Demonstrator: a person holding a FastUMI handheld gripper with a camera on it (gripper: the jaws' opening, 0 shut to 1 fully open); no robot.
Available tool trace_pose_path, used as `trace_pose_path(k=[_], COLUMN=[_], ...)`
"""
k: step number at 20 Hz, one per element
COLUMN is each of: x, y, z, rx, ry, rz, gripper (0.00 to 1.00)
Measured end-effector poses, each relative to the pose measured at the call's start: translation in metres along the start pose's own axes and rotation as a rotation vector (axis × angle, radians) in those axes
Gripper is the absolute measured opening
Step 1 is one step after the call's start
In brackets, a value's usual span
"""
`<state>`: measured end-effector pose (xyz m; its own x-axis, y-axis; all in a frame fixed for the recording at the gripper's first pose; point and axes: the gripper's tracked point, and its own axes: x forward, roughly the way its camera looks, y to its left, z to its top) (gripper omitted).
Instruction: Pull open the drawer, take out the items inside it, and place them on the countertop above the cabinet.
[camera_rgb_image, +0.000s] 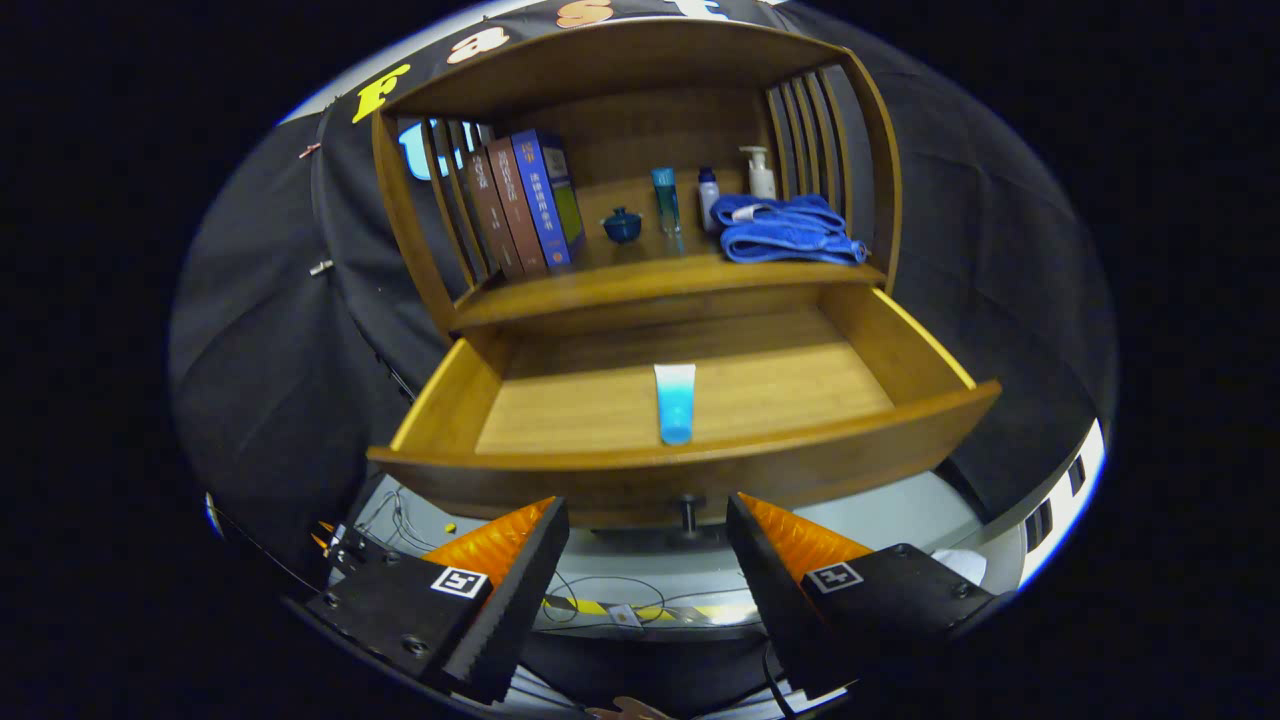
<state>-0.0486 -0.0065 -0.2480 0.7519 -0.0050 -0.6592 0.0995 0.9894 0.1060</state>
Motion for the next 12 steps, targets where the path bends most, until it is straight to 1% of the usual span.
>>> trace_pose_path(k=[2, 5, 9, 12], x=[0.017, 0.057, 0.117, 0.155], y=[0.002, -0.013, -0.018, -0.024], z=[0.033, 0.06, 0.065, 0.061], rx=[0.007, 0.013, 0.065, 0.073], ry=[-0.006, 0.06, 0.214, 0.293], rz=[0.02, -0.026, -0.031, -0.074], gripper=[1.0, 1.0, 1.0, 1.0])
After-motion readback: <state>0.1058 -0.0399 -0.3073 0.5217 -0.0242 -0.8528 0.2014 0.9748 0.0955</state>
